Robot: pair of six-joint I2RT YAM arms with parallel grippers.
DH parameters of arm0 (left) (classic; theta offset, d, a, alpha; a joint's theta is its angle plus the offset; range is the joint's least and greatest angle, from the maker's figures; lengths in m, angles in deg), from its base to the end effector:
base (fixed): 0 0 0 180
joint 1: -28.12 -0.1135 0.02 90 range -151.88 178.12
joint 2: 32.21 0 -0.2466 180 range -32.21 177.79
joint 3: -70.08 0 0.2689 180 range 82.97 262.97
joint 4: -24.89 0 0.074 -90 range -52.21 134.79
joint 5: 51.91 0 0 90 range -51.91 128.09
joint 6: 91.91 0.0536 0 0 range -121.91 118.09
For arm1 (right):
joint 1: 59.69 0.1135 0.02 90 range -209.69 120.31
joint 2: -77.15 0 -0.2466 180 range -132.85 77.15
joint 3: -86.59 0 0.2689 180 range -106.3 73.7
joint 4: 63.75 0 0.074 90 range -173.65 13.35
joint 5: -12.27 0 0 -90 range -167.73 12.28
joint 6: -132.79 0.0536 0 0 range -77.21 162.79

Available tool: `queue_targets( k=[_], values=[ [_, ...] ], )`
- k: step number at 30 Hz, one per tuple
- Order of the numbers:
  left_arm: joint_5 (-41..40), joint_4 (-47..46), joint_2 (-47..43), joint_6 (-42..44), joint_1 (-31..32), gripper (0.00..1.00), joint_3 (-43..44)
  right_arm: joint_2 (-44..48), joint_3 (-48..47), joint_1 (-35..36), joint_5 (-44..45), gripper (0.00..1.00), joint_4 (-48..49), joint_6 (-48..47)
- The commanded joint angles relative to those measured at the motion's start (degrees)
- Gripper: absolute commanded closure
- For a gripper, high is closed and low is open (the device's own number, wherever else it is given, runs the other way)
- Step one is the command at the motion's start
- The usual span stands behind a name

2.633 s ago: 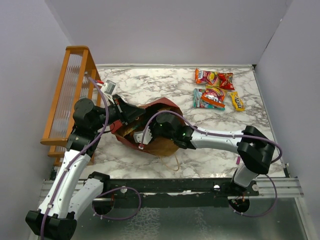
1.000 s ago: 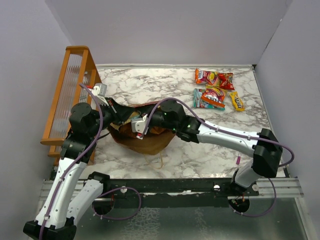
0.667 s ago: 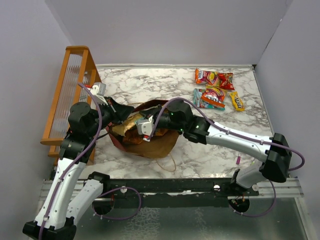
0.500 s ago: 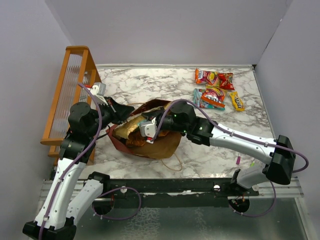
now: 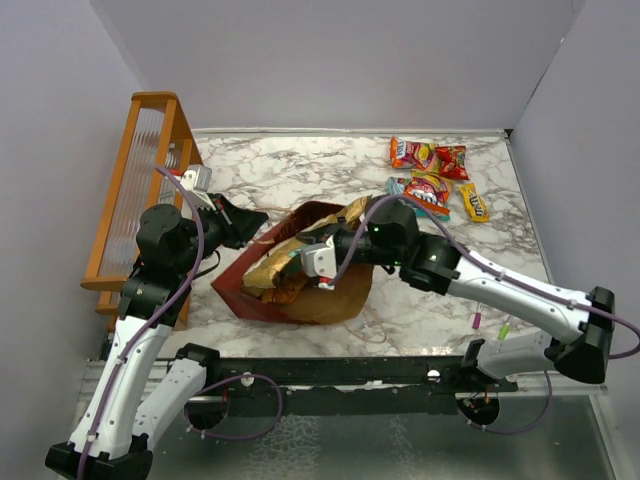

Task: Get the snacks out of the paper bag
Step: Take out the snack from the paper bag, then place the snack at the center of the board.

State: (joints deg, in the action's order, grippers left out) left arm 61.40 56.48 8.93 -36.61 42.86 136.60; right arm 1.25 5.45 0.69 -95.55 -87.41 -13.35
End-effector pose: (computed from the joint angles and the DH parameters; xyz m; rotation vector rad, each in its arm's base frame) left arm 0.1878 -0.0713 0.3777 0.0156 1.7689 -0.9785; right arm 0.1569 0.3092 0.3377 -1.7096 0.8078 0.3445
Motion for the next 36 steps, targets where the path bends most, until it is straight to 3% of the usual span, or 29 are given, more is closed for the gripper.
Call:
queue_targets(
  k=[1, 8, 11, 14, 16, 18, 19, 21, 23, 25, 30, 36],
  values=[
    [-2.22, 0.28, -0.71, 1.29, 0.07, 1.00, 0.21, 9.01, -6.28, 0.26, -4.16, 0.99, 3.34, 0.78],
    [-2.47, 0.31, -0.56, 1.56, 0.11, 1.00, 0.15, 14.56, -8.03, 0.26, 2.31, 0.99, 6.19, 5.50],
    [-2.52, 0.37, -0.49, 1.65, 0.07, 1.00, 0.50, 14.43, -8.68, 0.26, 15.77, 0.99, 12.66, 11.66],
    [-2.91, 0.86, -0.53, 2.03, 0.07, 1.00, 1.19, 12.23, -8.42, 0.26, 38.12, 0.99, 24.15, 15.50],
    [-3.20, 1.22, -0.50, 2.33, 0.11, 1.00, 1.92, 9.47, -6.59, -0.13, 53.91, 0.99, 37.11, 9.85],
    [-4.16, 1.89, -0.42, 2.67, 0.11, 1.00, 2.92, 5.94, -4.87, -2.75, 64.33, 0.99, 48.00, 1.62],
    [-5.28, 2.38, -0.15, 2.55, 0.11, 1.00, 3.72, 4.15, -4.92, -5.03, 67.21, 0.99, 48.77, 1.03],
    [-8.47, 4.20, 0.91, 2.21, 0.11, 1.00, 5.95, 1.62, -6.33, -11.93, 70.49, 0.99, 40.16, 10.26],
    [-11.47, 6.33, 2.73, 2.48, 0.11, 1.00, 8.70, 0.63, -8.25, -18.68, 68.24, 0.99, 22.12, 27.32],
    [-12.13, 7.24, 4.20, 3.73, 0.11, 1.00, 11.03, 1.08, -7.66, -23.89, 62.80, 0.99, 9.94, 40.92],
    [-12.81, 8.12, 6.00, 6.26, 0.06, 1.00, 15.26, 3.75, 1.63, -26.80, 54.03, 0.99, 1.60, 55.58],
    [-15.72, 10.54, 6.79, 9.24, 0.10, 1.00, 17.83, 6.21, 8.58, -26.89, 31.47, 0.99, -10.71, 72.62]
  ],
)
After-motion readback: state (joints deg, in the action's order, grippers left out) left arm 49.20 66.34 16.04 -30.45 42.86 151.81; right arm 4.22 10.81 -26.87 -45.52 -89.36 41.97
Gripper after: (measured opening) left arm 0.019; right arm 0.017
